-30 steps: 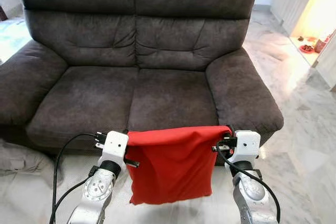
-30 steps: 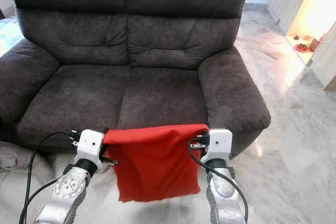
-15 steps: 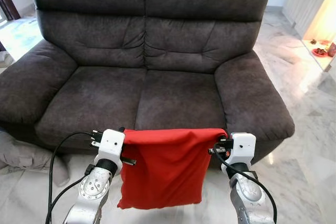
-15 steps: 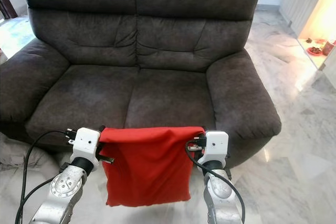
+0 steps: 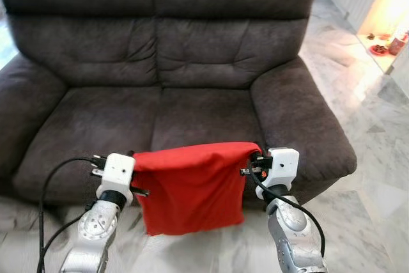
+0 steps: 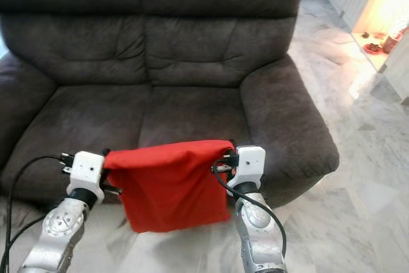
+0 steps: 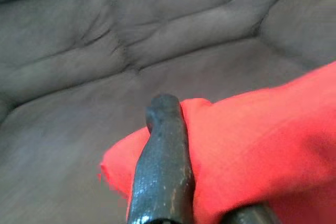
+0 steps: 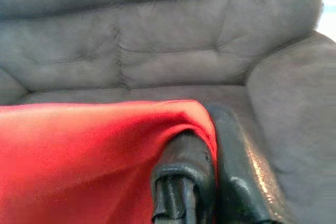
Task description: Move the pillow to the sofa from floor
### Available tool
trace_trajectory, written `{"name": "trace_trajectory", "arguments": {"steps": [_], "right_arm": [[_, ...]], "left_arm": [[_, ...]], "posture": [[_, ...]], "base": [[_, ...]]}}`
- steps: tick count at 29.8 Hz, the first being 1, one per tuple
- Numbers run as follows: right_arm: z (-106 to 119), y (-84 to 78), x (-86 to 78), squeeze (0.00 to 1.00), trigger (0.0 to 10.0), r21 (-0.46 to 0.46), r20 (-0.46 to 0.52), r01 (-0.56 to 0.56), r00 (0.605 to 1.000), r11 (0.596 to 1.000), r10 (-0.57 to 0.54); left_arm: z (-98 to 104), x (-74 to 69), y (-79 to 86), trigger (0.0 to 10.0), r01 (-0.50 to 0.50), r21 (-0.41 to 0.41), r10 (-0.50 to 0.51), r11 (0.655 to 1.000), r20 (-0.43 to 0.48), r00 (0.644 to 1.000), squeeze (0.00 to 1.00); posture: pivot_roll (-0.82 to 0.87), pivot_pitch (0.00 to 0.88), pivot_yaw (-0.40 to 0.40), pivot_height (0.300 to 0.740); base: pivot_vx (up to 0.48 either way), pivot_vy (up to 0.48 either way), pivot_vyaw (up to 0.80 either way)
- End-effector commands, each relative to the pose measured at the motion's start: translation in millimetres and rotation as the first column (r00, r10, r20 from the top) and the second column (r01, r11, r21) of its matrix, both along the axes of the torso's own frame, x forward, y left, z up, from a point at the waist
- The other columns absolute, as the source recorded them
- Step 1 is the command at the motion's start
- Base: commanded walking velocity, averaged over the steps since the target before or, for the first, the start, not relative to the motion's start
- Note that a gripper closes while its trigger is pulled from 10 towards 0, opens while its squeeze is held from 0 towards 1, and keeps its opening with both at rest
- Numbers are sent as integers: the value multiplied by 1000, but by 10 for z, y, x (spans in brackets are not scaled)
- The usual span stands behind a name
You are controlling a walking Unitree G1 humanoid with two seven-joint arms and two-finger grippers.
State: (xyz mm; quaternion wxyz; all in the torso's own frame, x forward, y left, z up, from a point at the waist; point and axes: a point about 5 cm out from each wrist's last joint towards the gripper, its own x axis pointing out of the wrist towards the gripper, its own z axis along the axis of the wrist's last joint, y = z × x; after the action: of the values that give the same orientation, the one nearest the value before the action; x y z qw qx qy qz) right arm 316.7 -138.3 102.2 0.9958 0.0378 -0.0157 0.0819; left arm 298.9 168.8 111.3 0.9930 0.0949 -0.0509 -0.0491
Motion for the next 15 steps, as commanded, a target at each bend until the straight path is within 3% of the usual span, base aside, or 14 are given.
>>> {"name": "trace_trajectory", "arguments": {"steps": [1,7,8,14,15], "right_arm": [[359,73,89,0,10000,41,147,-13,989,999,7],[535,81,168,0,10000,49,193,-13,981,999,3],[643,104,184,0,10000,53,231,-25,973,998,13],[993,139,244,0,10000,109,333,-46,943,993,7],[1139,155,269,0,10000,114,371,-56,928,992,10]], "left_arm": [[172,22,116,10000,-27,3,26,1000,70,997,0],[409,93,171,10000,-27,28,23,999,135,991,0],[555,126,221,10000,-37,35,30,999,177,984,0],[936,183,316,10000,-31,100,3,994,275,962,0],[1075,191,368,10000,-46,115,8,992,310,951,0]], "posture": [[67,139,5,740],[68,140,6,740],[67,140,6,740],[71,143,7,740],[70,142,8,740]], "base": [[364,0,0],[367,0,-133],[368,0,0],[372,0,0],[375,0,0]]}}
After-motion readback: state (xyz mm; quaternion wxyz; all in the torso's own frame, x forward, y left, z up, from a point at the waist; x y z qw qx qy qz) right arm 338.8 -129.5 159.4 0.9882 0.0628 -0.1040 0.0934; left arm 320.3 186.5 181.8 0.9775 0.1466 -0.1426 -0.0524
